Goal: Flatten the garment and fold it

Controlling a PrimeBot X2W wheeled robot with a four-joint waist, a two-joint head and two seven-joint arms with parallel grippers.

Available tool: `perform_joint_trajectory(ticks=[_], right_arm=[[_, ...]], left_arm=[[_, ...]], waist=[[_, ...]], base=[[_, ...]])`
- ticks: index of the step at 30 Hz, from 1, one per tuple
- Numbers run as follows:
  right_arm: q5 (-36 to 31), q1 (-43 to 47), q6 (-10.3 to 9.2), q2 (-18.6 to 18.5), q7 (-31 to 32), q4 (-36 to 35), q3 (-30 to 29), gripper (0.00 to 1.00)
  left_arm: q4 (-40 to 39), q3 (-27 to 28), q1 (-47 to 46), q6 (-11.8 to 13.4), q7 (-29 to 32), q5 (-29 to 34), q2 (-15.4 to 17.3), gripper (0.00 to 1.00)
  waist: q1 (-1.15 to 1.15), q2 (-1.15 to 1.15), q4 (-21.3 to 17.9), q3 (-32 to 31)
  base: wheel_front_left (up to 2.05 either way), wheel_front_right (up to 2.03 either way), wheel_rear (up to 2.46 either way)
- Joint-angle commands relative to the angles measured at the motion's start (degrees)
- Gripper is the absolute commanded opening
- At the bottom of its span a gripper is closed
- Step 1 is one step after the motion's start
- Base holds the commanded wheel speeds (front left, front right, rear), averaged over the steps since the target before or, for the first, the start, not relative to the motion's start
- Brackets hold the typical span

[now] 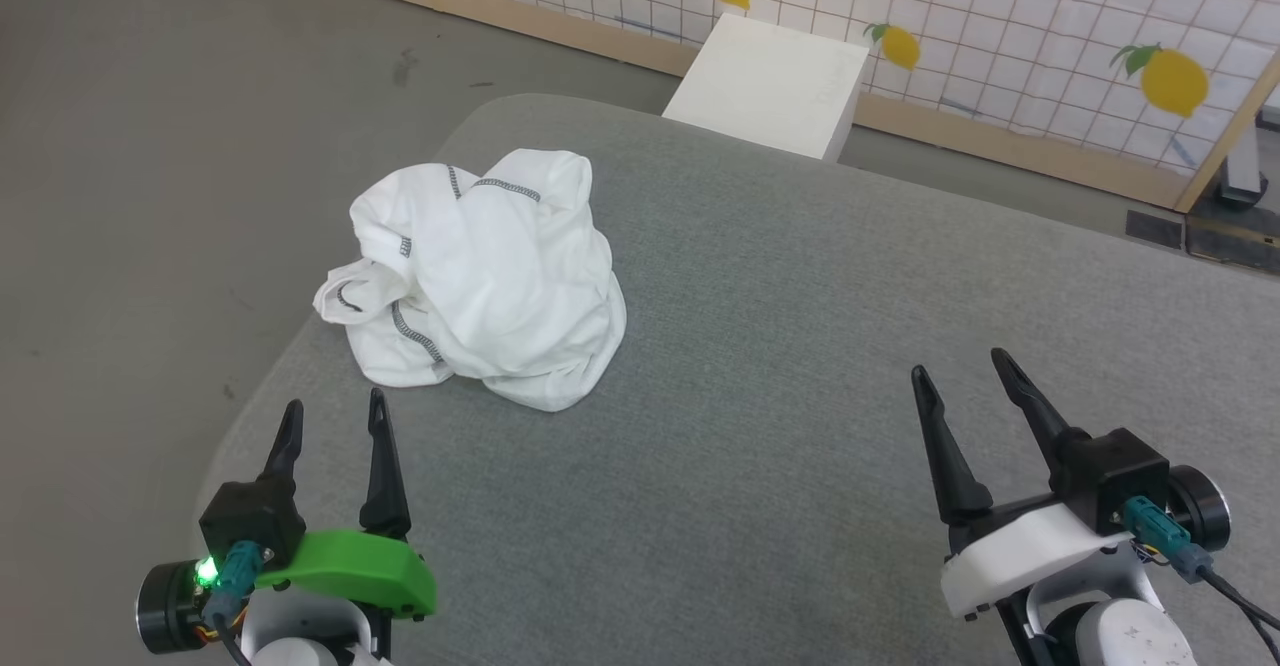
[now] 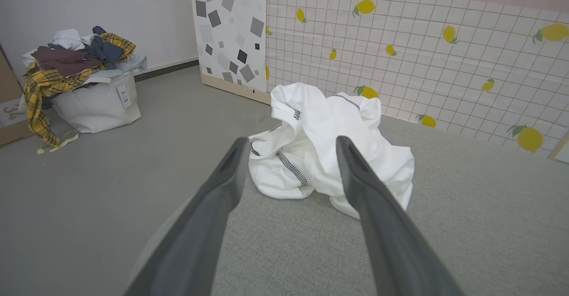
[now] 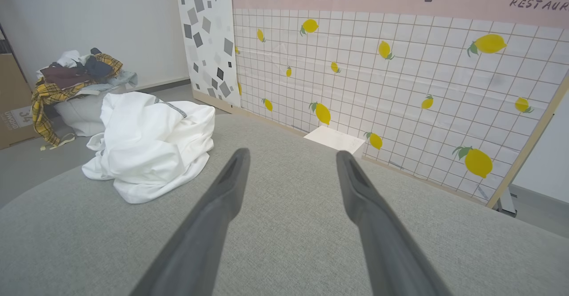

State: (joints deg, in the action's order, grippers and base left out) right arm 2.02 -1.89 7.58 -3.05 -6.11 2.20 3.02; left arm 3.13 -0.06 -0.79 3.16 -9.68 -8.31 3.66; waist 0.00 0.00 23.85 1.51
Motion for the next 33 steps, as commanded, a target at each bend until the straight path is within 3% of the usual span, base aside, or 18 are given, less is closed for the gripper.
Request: perform_joint_trajectory(ticks=[1,33], right_arm=[[0.3,-1.1,-0.06,0.1,-0.6,0.2,0.2,1.00],[1.1,-2.7,-0.08,0.2,-2.7,1.2,1.3,1.00]], left_arm=[[0.3,0.2,0.4,0.5,-0.5,-0.4,0.4,1.00],[2.6,0.3,0.6,1.9,-4.3,-3.8,0.5,1.00]], waist=[[0.00,0.00,0.6,0.1],[0.00,0.00,8.4,0.8]], base=[[0.00,0.00,0.00],[0.00,0.00,0.00]])
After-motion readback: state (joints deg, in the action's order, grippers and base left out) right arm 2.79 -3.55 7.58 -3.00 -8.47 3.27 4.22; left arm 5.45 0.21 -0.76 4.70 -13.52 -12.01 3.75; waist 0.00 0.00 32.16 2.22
